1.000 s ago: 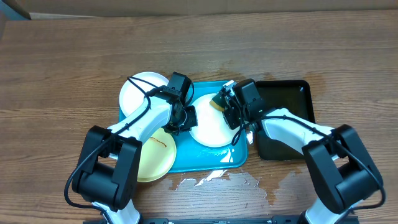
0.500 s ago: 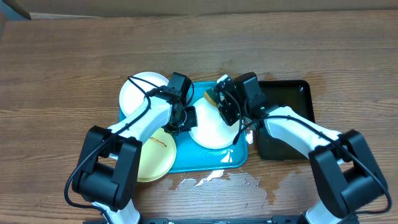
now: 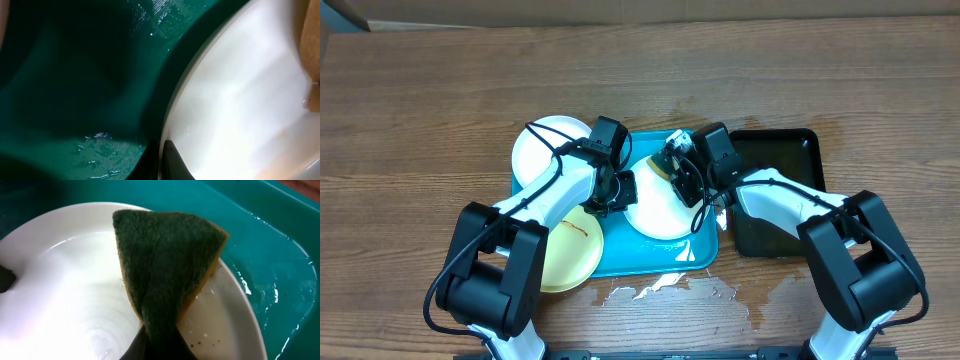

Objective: Clean dirty plates on tray and stack at the side
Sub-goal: 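Scrub the white plate with the sponge while the left gripper holds it, then dip the sponge back into the black tray water with the right gripper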

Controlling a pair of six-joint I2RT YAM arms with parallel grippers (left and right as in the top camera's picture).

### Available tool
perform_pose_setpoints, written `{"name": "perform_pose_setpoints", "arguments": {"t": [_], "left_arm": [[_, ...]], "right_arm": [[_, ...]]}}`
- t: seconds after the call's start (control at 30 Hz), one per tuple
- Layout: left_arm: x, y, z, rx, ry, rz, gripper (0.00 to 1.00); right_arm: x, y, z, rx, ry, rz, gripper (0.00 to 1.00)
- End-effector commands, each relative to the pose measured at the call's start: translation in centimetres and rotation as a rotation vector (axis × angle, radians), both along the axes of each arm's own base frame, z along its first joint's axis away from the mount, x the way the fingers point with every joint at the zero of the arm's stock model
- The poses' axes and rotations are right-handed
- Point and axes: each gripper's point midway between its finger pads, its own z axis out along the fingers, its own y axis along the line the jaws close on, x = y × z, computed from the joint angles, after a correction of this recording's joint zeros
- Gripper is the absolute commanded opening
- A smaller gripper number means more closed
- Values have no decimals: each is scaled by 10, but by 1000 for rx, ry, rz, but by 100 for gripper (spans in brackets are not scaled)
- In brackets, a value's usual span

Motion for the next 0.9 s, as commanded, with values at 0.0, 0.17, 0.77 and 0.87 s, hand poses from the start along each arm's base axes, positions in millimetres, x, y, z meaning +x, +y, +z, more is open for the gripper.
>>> {"name": "perform_pose_setpoints", "arguments": {"t": [0.0, 0.17, 0.77, 0.87], "left_arm": [[-6, 8, -10, 50, 17, -14, 4], [-5, 8, -10, 50, 16, -14, 4], [-29, 1, -8, -6, 122, -26, 42], [-37, 4, -8, 6, 154, -33, 38]], "right_arm": [[-6, -15, -13, -71, 48, -42, 4], [-3, -9, 14, -1, 52, -108, 4], [-22, -75, 152, 85, 143, -503, 4], [-37, -109, 138, 36, 266, -656, 4]]}}
